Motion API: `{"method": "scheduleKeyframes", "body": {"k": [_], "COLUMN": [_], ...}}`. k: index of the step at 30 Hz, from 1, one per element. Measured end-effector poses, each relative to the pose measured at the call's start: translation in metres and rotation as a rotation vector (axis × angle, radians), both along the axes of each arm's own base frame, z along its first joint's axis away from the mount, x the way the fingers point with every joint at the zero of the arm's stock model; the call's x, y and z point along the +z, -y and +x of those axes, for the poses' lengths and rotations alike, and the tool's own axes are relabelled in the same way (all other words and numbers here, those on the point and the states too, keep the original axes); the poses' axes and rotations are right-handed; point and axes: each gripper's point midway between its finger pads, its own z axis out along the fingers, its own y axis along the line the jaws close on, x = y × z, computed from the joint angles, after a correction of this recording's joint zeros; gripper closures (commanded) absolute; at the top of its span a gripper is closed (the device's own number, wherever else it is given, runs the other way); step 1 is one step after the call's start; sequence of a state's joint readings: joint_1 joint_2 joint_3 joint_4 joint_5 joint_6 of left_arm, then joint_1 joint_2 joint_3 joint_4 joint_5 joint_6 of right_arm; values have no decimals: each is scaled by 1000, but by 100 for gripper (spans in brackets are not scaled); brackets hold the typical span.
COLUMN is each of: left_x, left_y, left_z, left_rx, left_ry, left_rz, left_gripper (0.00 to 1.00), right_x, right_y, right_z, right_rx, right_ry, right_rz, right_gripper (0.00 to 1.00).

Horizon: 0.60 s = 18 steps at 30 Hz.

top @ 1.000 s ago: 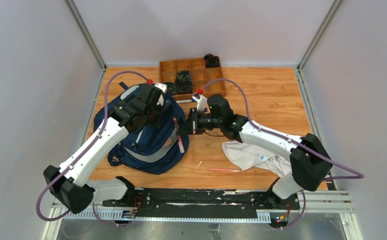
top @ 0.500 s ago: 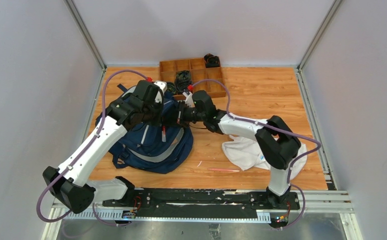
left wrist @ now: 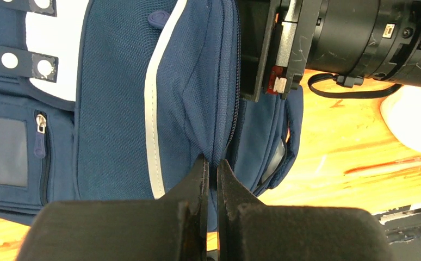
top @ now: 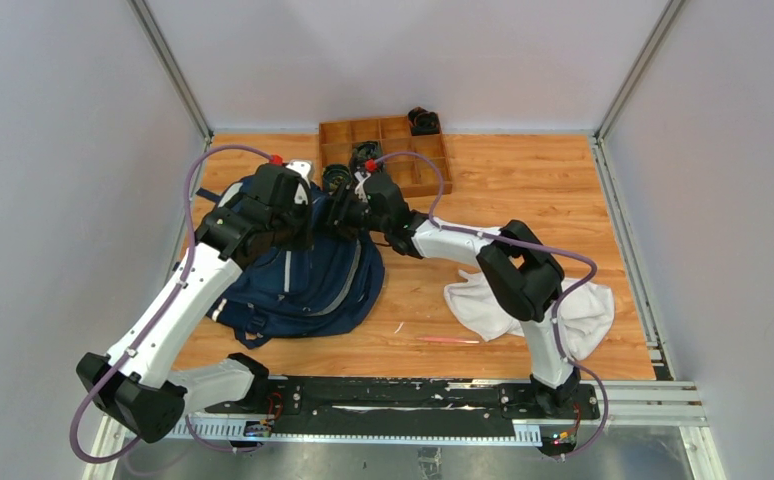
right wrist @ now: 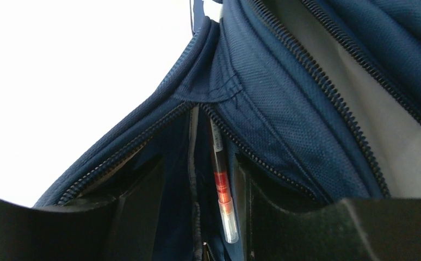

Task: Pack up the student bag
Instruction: Place the stationery in the student bag.

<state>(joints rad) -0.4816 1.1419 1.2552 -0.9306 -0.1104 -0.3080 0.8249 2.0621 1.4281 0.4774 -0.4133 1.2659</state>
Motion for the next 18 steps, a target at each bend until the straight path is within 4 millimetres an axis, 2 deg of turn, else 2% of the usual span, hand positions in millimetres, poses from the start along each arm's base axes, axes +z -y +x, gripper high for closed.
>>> {"method": "scheduleKeyframes", "body": {"k": [6,12,15,18], "left_x": [-5,-2,0,3], "left_y": [-1,-3,-5,-6], "left_z": [4,13,17,20], "left_rx": [21,40,49,52], "left_ry": [-17,-28,-33,-33], "left_rz": [-46,-155,-203,-238], "left_gripper": [100,100,100,100], "right_x": [2,17,23,27], "right_y": [2,11,19,37], "right_z": [-11,-25,-34,-52], "right_rx": [18,56,88,140], "right_ry": [39,103,141,191], "right_rz": [-31,-75,-107,-161], "right_gripper": [49,50,50,50]}}
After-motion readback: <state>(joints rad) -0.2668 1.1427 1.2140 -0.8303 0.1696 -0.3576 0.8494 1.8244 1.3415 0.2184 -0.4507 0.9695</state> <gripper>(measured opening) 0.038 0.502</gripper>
